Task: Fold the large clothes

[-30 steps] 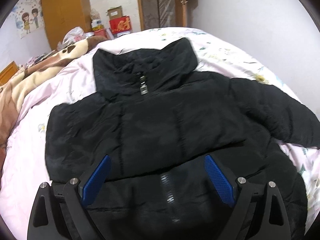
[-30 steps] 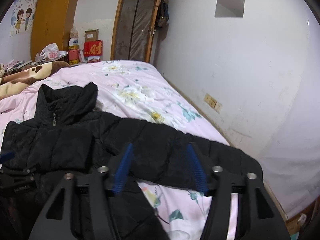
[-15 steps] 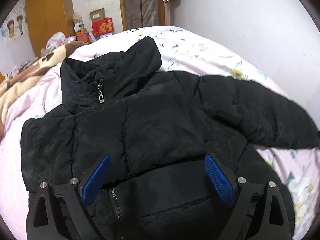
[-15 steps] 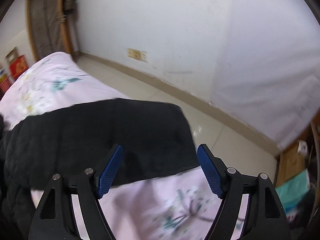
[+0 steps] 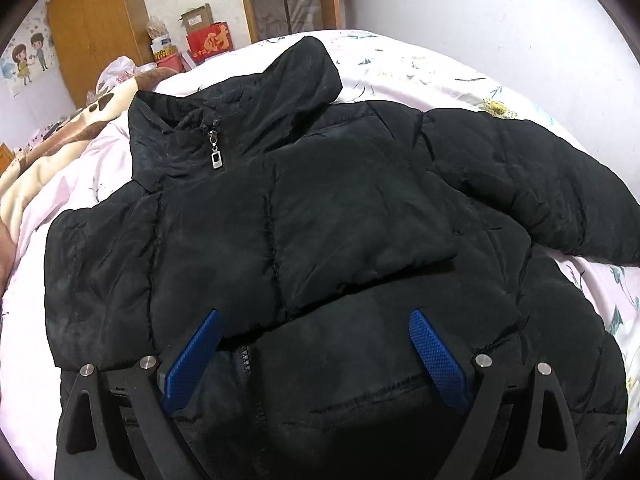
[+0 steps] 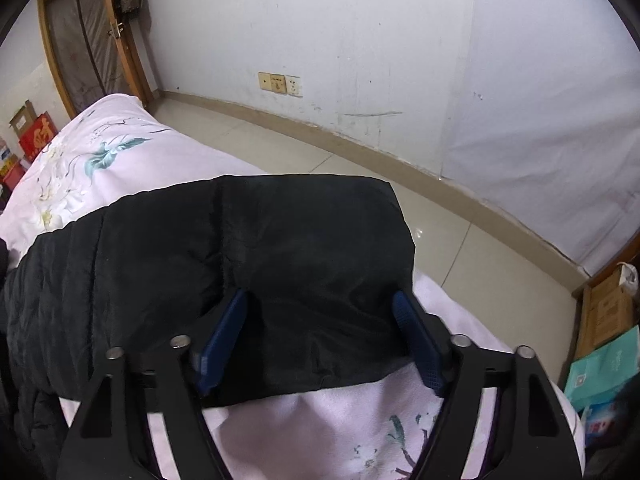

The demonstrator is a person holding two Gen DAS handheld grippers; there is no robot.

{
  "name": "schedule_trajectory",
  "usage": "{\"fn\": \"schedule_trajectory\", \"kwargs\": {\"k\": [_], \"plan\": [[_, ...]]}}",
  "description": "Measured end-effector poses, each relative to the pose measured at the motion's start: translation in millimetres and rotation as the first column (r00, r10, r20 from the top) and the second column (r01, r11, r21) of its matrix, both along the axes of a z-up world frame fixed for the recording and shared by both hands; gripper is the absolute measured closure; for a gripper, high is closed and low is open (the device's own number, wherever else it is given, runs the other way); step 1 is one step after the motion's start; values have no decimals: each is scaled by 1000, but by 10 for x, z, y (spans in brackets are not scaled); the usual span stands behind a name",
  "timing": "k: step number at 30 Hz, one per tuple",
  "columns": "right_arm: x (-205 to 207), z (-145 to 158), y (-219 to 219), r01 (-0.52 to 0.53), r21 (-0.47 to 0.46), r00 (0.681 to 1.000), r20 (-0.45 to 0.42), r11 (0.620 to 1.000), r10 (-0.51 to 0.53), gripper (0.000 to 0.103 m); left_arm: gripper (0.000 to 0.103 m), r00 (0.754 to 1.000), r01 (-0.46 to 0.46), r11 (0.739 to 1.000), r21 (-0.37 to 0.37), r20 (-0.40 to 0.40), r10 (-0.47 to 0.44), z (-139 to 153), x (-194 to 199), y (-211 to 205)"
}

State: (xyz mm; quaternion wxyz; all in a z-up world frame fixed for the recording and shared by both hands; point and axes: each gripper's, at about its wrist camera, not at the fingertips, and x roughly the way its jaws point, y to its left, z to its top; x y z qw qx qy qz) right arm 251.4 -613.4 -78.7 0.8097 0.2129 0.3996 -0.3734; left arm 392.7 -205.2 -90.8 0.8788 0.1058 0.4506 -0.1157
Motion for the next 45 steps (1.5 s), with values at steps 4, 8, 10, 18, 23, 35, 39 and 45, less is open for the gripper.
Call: {"fn": "schedule_trajectory", "kwargs": {"k": [4, 8, 10, 18, 23, 35, 39, 45], "plan": [[20, 55, 89, -27, -33, 1000, -9, 999, 27, 76, 8, 1000, 0, 1000, -11, -12, 0, 12, -27, 30], [-47, 191, 145, -33, -49, 999, 23, 998, 34, 91, 8, 1000, 0, 1000, -11, 0, 0, 92, -71, 85], [-67, 319, 222, -41, -73, 998, 54, 997, 45, 93, 8, 1000, -7, 1000, -11, 11, 7, 152, -81, 139], [38, 1048, 790, -193, -168, 951, 209, 967, 226, 94, 8, 997, -49, 998, -45, 49, 51, 422, -116, 393], [287, 1356, 1272, -319, -196, 901, 241, 927, 361, 95, 8, 995, -65, 996, -62, 69, 69, 563, -162, 579], [855, 1532, 2752, -602, -225, 729, 239, 766, 642, 96, 8, 982, -141, 987, -71, 115, 149, 772, -177, 1170], [1027, 1423, 3262, -680, -208, 667, 225, 703, 711, 96, 8, 978, -163, 984, -75, 117, 171, 778, -172, 1368], [1362, 1144, 3972, -782, -146, 576, 205, 607, 791, 96, 8, 968, -211, 975, -72, 122, 218, 787, -140, 1718]]}}
